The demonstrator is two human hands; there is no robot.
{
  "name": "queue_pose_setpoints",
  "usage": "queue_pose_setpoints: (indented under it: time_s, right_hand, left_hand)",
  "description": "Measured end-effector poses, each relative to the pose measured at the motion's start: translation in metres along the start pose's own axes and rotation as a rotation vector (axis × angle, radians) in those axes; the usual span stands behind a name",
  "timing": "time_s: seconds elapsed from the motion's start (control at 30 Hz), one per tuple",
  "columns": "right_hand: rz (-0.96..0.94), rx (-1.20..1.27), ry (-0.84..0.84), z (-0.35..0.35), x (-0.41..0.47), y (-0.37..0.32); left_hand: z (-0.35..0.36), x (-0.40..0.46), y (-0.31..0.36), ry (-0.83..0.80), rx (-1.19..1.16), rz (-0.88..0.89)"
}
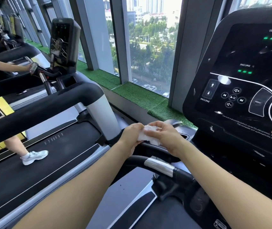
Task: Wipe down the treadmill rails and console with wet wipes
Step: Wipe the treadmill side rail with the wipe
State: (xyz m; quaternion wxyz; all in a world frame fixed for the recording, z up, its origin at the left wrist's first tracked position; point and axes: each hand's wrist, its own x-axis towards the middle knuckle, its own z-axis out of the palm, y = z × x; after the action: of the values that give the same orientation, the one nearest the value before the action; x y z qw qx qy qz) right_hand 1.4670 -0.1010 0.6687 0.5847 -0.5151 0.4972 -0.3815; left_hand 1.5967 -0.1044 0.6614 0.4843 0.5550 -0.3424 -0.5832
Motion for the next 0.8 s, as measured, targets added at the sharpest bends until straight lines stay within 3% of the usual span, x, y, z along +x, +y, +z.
queue_pose_setpoints:
  time_s: [0.13, 0.27, 0.33, 0.4, 0.47, 0.6, 0.73, 0.8]
  right_hand:
    - [0.046, 0.102, 0.042, -0.010, 0.016, 0.004]
    - [0.093, 0.372, 0.076, -0.011, 0.037, 0.008]
    - [0.114, 0.382, 0.122, -0.013, 0.052, 0.012]
    - [0.132, 0.286, 0.199, -0.018, 0.068, 0.015]
    - [0.141, 0.224, 0.242, -0.024, 0.083, 0.019]
    - [0.085, 0.201, 0.205, -0.021, 0.111, 0.024]
    - [0.110, 0.011, 0.214, -0.018, 0.134, 0.031]
    - [0.168, -0.049, 0.287, -0.026, 0.143, 0.039]
  left_hand:
    - [0.000, 0.023, -0.001, 0.004, -0.097, 0.018]
    - [0.001, 0.051, -0.008, -0.075, -0.177, -0.127]
    - [0.001, 0.076, -0.018, -0.014, 0.217, -0.057]
    - [0.001, 0.098, -0.021, 0.129, 0.556, 0.147]
    - [0.007, 0.110, -0.017, 0.064, 0.457, 0.253]
    - [0.018, 0.135, -0.016, -0.243, 0.238, 0.006]
    - [0.006, 0.162, -0.014, -0.294, -0.011, -0.224]
    - [0.004, 0.178, -0.017, -0.225, 0.022, -0.188]
